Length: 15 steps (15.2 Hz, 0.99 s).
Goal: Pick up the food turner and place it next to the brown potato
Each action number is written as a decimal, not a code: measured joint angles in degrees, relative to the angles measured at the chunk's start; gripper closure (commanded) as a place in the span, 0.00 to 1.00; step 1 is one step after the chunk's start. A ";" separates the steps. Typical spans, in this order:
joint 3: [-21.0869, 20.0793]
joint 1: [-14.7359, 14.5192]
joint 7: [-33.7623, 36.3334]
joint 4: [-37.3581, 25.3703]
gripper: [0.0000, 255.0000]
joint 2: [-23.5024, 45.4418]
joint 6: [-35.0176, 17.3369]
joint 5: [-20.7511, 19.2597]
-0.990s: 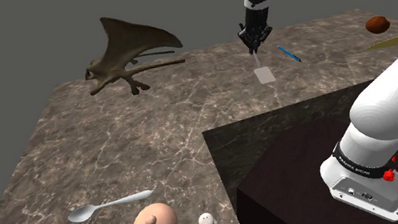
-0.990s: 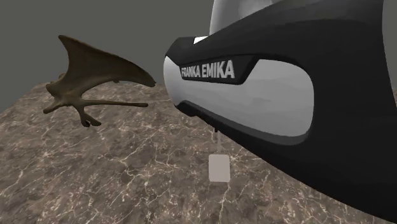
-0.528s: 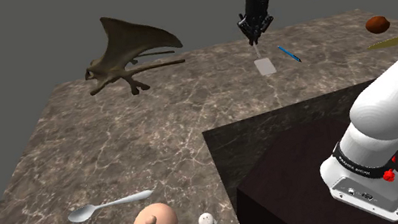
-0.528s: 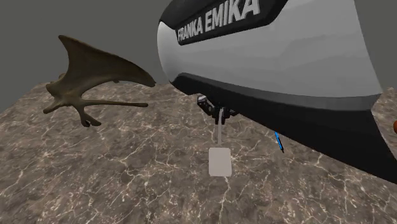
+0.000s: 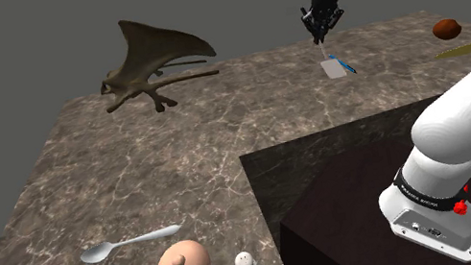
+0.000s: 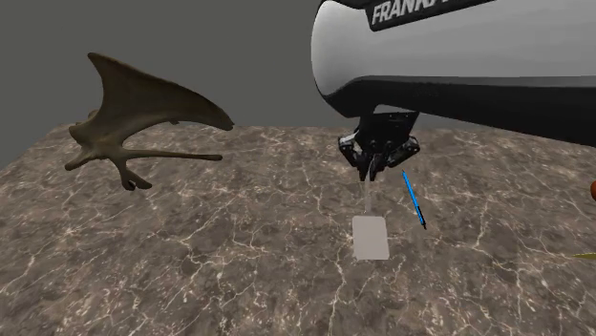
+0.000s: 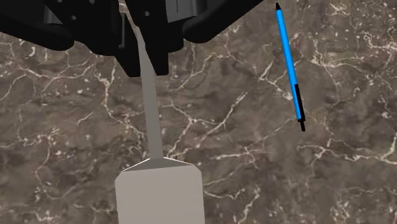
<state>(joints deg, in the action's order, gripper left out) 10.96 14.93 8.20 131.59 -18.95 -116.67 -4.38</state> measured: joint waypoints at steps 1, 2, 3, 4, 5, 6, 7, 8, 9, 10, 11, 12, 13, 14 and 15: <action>0.77 0.48 -1.13 0.23 1.00 -0.29 0.00 -0.24; 1.51 0.84 -2.19 -0.28 1.00 0.19 -0.02 -0.32; 2.56 1.39 -3.67 -0.62 1.00 0.65 -0.20 -0.47; 3.51 1.85 -5.07 -1.25 1.00 1.25 -0.22 -0.52; 4.64 2.47 -6.71 -1.48 1.00 1.46 -0.27 -0.70; 5.82 3.04 -8.45 -2.29 1.00 2.24 -0.30 -0.74; 6.95 3.64 -10.14 -2.81 1.00 2.57 -0.17 -0.84; 7.89 4.13 -11.58 -3.42 1.00 2.93 0.02 -0.89; 8.75 4.61 -12.88 -3.68 1.00 3.08 0.06 -0.98; 9.67 5.03 -14.29 -4.39 1.00 3.71 0.11 -0.88; 10.62 5.51 -15.73 -4.67 1.00 4.10 -0.04 -0.88; 11.68 5.91 -17.35 -5.60 1.00 5.22 -0.25 -0.58; 12.58 6.20 -18.81 -6.91 1.00 6.41 -0.11 -0.17; 13.63 6.72 -20.50 -7.78 1.00 7.12 0.04 0.05; 14.74 7.20 -22.33 -8.97 1.00 8.30 0.07 0.47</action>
<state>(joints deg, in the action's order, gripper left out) 25.70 22.12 -14.12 122.62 -10.64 -116.61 -3.91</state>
